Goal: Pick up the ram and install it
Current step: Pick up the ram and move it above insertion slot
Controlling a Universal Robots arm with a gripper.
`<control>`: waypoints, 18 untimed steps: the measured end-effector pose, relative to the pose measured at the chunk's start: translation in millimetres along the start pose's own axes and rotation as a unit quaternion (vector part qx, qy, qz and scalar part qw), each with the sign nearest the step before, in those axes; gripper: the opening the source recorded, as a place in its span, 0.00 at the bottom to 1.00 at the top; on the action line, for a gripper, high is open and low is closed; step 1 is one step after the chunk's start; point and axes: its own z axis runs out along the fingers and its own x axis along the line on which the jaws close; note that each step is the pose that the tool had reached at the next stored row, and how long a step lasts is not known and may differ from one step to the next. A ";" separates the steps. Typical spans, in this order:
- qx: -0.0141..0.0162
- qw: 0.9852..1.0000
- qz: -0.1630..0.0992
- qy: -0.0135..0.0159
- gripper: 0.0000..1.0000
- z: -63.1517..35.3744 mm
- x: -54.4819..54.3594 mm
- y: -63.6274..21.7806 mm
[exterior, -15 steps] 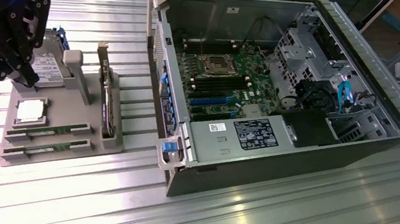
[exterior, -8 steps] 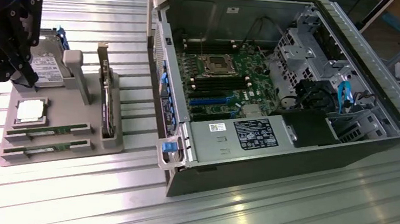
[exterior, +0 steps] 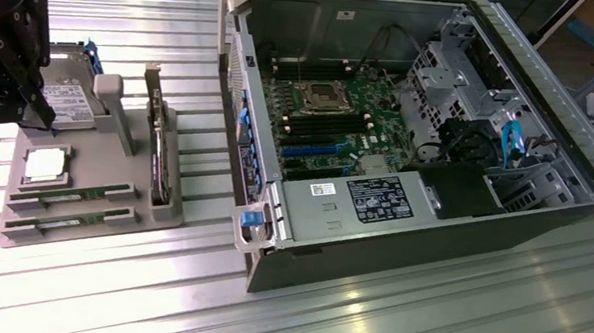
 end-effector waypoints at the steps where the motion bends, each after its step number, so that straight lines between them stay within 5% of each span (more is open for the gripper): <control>1: 0.000 1.000 -0.012 0.000 0.11 0.0 0.0 0.0; 11: -0.002 0.998 -0.063 0.002 0.11 0.1 0.0 0.0; 18: -0.002 0.998 -0.065 0.002 0.11 0.1 0.0 0.0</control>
